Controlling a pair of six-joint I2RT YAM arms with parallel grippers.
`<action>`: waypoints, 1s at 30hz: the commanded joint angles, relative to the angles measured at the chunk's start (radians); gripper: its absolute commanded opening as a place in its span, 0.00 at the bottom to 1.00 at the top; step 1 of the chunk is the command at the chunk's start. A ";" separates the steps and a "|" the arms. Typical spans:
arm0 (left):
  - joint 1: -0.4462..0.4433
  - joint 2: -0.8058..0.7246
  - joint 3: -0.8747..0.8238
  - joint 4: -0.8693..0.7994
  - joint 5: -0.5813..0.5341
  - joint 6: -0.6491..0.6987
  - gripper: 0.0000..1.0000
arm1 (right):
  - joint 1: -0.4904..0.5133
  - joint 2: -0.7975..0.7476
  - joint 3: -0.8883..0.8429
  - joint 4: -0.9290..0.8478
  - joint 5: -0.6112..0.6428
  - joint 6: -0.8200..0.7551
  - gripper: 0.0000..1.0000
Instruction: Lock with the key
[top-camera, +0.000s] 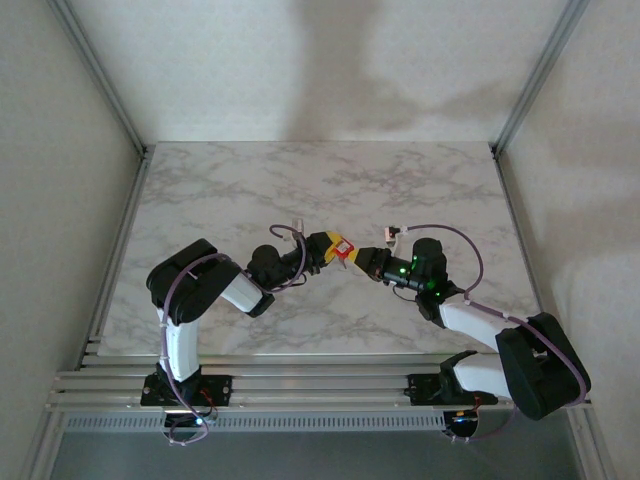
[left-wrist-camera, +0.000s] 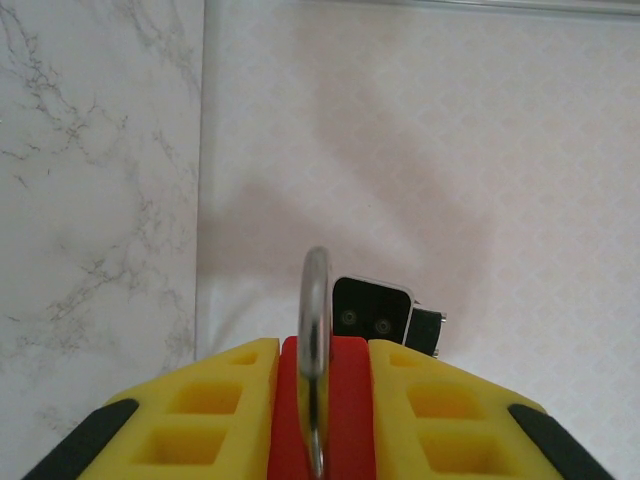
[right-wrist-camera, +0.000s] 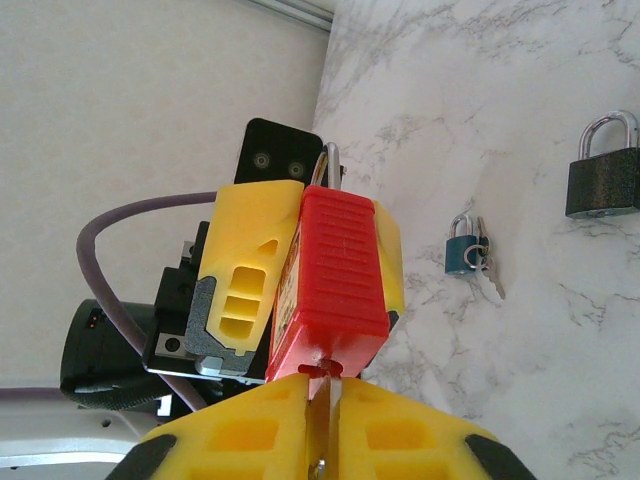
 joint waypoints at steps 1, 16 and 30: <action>-0.004 0.009 -0.007 0.108 0.000 -0.015 0.00 | -0.004 -0.002 -0.010 0.016 -0.001 -0.008 0.12; -0.001 0.006 -0.029 0.147 -0.083 -0.030 0.00 | -0.003 -0.006 -0.016 0.027 -0.001 -0.003 0.00; 0.010 0.027 -0.049 0.194 -0.133 -0.069 0.00 | 0.000 -0.007 -0.021 0.039 -0.004 0.004 0.00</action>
